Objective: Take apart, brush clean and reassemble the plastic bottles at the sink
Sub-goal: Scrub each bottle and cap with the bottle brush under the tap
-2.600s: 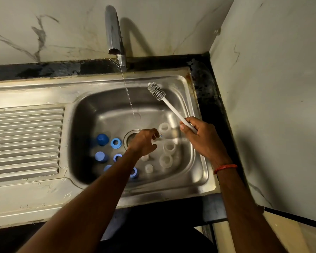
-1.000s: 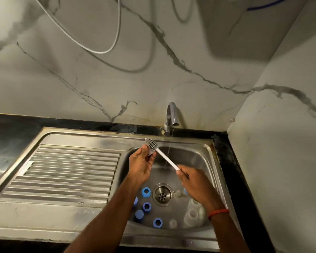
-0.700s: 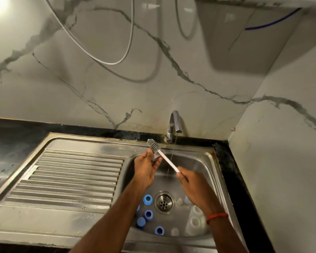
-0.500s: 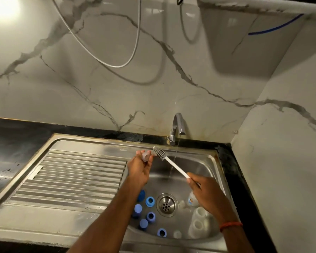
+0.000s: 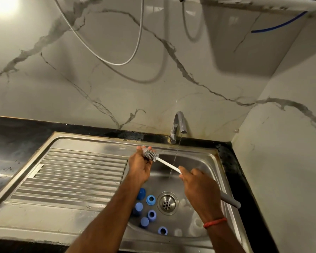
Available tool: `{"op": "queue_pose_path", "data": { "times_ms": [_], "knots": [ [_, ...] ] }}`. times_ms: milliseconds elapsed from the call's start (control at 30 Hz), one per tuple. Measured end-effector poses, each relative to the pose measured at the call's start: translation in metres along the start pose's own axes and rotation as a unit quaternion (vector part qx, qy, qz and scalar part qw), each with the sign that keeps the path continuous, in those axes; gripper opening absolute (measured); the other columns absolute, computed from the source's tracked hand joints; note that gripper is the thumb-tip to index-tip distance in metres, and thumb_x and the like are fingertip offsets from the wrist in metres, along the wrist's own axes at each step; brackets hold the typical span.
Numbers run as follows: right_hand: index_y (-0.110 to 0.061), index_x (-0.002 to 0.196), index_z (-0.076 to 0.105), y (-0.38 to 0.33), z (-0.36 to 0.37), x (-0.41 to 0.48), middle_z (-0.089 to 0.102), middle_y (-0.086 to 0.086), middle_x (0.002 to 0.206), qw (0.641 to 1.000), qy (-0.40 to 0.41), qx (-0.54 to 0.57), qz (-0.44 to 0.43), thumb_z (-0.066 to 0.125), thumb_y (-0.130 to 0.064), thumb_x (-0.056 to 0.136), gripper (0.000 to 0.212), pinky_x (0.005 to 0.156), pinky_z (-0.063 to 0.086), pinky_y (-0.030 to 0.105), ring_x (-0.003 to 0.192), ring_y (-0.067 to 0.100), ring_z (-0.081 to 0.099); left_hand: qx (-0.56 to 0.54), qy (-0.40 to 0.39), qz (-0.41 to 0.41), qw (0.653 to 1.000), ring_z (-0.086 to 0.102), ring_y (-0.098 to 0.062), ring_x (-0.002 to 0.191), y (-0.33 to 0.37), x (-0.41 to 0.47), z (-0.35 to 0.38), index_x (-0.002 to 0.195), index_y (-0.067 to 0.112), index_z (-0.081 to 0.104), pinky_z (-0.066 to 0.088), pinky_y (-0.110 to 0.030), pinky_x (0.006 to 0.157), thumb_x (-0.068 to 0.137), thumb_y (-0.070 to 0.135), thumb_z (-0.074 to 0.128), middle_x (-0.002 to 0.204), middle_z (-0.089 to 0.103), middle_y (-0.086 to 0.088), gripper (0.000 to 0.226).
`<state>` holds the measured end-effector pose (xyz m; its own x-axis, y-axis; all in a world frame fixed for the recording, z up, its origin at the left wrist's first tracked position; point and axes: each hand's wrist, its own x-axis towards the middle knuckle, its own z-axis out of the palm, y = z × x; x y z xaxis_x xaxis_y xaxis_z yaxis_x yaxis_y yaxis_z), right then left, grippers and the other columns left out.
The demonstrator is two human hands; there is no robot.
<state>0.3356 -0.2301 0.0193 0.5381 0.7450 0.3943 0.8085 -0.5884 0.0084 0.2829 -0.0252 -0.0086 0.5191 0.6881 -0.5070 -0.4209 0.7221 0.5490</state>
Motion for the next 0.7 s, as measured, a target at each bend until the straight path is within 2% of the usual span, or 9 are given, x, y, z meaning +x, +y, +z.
{"op": "queue_pose_path", "data": {
  "times_ms": [167, 300, 367, 433, 467, 500, 533, 633, 700],
  "knots": [
    [-0.024, 0.116, 0.071, -0.01, 0.006, 0.002, 0.059, -0.003, 0.068, 0.999, 0.033, -0.019, -0.01, 0.078, -0.03, 0.083, 0.035, 0.052, 0.03, 0.022, 0.059, 0.015, 0.056, -0.003, -0.015, -0.002, 1.0, 0.073, -0.022, 0.093, -0.002, -0.006, 0.002, 0.117, 0.008, 0.065, 0.056, -0.034, 0.081, 0.103, 0.044, 0.049, 0.094, 0.077, -0.006, 0.042],
    [-0.026, 0.113, 0.068, -0.014, -0.003, 0.01, 0.06, -0.006, 0.067, 0.995, -0.065, 0.062, 0.031, 0.056, -0.035, 0.099, 0.02, 0.049, 0.033, 0.022, 0.056, 0.01, 0.054, 0.028, -0.063, -0.001, 0.998, 0.067, -0.017, 0.102, -0.007, -0.006, -0.005, 0.115, 0.019, 0.069, 0.049, -0.033, 0.081, 0.104, 0.046, 0.046, 0.102, 0.074, 0.002, 0.038],
    [-0.022, 0.104, 0.07, -0.014, -0.006, 0.017, 0.059, -0.005, 0.063, 0.913, -0.197, 0.325, 0.149, 0.049, -0.034, 0.103, 0.024, 0.048, 0.037, 0.024, 0.05, 0.005, 0.049, 0.012, -0.102, -0.013, 0.995, 0.066, -0.016, 0.098, -0.006, -0.005, -0.006, 0.109, 0.022, 0.068, 0.047, -0.034, 0.08, 0.104, 0.045, 0.045, 0.099, 0.072, 0.002, 0.033],
    [-0.015, 0.099, 0.073, -0.013, -0.008, 0.019, 0.056, 0.0, 0.059, 0.73, -0.317, 0.537, 0.278, 0.051, -0.033, 0.103, 0.029, 0.042, 0.03, 0.022, 0.043, 0.007, 0.04, -0.022, -0.131, -0.03, 0.991, 0.067, -0.016, 0.095, -0.003, -0.004, -0.005, 0.106, 0.023, 0.067, 0.047, -0.036, 0.08, 0.104, 0.044, 0.044, 0.097, 0.07, 0.003, 0.031],
    [-0.013, 0.099, 0.074, -0.011, -0.009, 0.019, 0.055, 0.002, 0.059, 0.68, -0.339, 0.578, 0.297, 0.051, -0.033, 0.103, 0.031, 0.04, 0.026, 0.02, 0.042, 0.008, 0.037, -0.037, -0.144, -0.037, 0.988, 0.067, -0.016, 0.095, -0.002, -0.003, -0.005, 0.106, 0.024, 0.066, 0.047, -0.037, 0.081, 0.104, 0.043, 0.043, 0.097, 0.069, 0.003, 0.031],
    [-0.012, 0.099, 0.074, -0.008, -0.008, 0.018, 0.054, 0.003, 0.059, 0.672, -0.339, 0.589, 0.296, 0.051, -0.032, 0.103, 0.031, 0.04, 0.026, 0.019, 0.043, 0.008, 0.035, -0.043, -0.155, -0.045, 0.986, 0.067, -0.016, 0.096, -0.001, -0.002, -0.004, 0.107, 0.024, 0.066, 0.047, -0.038, 0.083, 0.104, 0.042, 0.042, 0.099, 0.07, 0.003, 0.031],
    [-0.013, 0.1, 0.074, -0.006, -0.008, 0.019, 0.055, 0.003, 0.06, 0.698, -0.324, 0.573, 0.282, 0.052, -0.031, 0.103, 0.029, 0.04, 0.028, 0.02, 0.043, 0.008, 0.037, -0.039, -0.16, -0.048, 0.985, 0.067, -0.017, 0.098, 0.0, -0.002, -0.004, 0.109, 0.023, 0.067, 0.047, -0.038, 0.085, 0.105, 0.041, 0.042, 0.102, 0.072, 0.002, 0.031],
    [-0.024, 0.104, 0.073, -0.003, -0.006, 0.019, 0.064, -0.005, 0.067, 0.878, -0.204, 0.391, 0.187, 0.054, -0.035, 0.101, 0.022, 0.055, 0.047, 0.023, 0.054, 0.004, 0.055, 0.038, -0.125, -0.028, 0.991, 0.066, -0.019, 0.109, 0.006, -0.001, -0.004, 0.123, 0.022, 0.067, 0.045, -0.039, 0.09, 0.103, 0.046, 0.043, 0.116, 0.074, 0.0, 0.039],
    [-0.03, 0.11, 0.068, -0.004, -0.006, 0.018, 0.067, -0.005, 0.078, 0.956, -0.131, 0.237, 0.117, 0.052, -0.041, 0.1, 0.022, 0.062, 0.05, 0.027, 0.068, 0.008, 0.06, 0.088, -0.075, 0.009, 0.993, 0.065, -0.019, 0.11, 0.007, -0.003, -0.001, 0.122, 0.023, 0.069, 0.044, -0.038, 0.09, 0.098, 0.059, 0.047, 0.116, 0.075, 0.002, 0.048]
  ]
}}
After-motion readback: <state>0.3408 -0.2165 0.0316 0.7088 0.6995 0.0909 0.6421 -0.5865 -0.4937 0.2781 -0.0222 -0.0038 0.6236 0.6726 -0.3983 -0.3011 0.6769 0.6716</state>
